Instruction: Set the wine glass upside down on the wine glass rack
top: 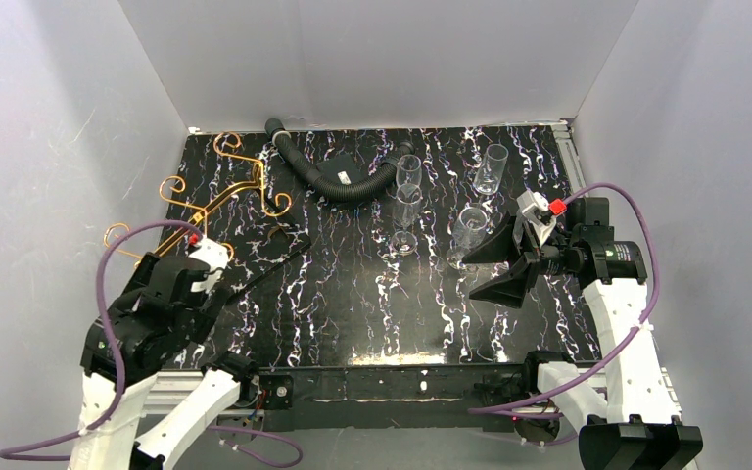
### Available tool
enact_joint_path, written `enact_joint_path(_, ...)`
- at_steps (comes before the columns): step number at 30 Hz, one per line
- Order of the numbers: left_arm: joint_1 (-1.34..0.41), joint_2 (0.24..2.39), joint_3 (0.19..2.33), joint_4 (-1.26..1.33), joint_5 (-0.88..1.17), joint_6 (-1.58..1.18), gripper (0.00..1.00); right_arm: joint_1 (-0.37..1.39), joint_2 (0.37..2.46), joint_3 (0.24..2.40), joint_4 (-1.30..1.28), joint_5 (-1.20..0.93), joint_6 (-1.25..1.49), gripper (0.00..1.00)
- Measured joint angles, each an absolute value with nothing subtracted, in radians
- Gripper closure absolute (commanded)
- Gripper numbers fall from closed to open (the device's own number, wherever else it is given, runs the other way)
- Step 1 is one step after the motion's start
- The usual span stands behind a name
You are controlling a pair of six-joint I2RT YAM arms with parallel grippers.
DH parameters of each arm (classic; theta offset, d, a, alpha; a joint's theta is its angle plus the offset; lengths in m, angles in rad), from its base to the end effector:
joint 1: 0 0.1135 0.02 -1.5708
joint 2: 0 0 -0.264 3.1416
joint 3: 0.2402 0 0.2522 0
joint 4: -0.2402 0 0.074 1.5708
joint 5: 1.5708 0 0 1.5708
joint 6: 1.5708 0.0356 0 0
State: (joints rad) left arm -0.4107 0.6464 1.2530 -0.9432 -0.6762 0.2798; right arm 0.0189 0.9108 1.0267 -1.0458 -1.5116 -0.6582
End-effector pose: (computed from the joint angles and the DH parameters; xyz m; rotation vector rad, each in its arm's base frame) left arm 0.0752 -0.0085 0.4278 0.1878 1.8577 0.5515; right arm 0.1393 0.0382 0.3490 -1.0846 1.4516 1.3671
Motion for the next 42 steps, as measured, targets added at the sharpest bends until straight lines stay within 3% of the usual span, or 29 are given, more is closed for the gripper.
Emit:
enact_joint_path(11, -0.411, 0.69, 1.448, -0.944, -0.452, 0.06, 0.02, 0.019, 0.976, 1.149, -1.168, -1.433, -0.743, 0.11)
enact_joint_path(22, -0.411, 0.685, 1.427, -0.937, -0.214, -0.144, 0.02, 0.065, 1.128, 1.38, -1.277, -1.18, -0.743, 0.13)
enact_joint_path(27, -0.411, 0.68, 1.415, -0.902, -0.113, -0.23, 0.02, 0.137, 1.16, 1.427, -1.174, -0.975, -0.579, 0.14)
enact_joint_path(31, -0.411, 0.633, 1.36, -0.84, -0.035, -0.334, 0.02, 0.162, 1.221, 1.442, -1.019, -0.63, -0.35, 0.15)
enact_joint_path(35, -0.411, 0.601, 1.285, -0.78, 0.034, -0.414, 0.02, 0.164, 1.343, 1.455, -0.953, -0.43, -0.231, 0.22)
enact_joint_path(37, -0.411, 0.595, 1.264, -0.756, 0.068, -0.45, 0.02, 0.173, 1.419, 1.459, -0.928, -0.332, -0.184, 0.31)
enact_joint_path(42, -0.411, 0.566, 1.252, -0.741, 0.082, -0.469, 0.02, 0.19, 1.457, 1.464, -0.905, -0.263, -0.17, 0.46)
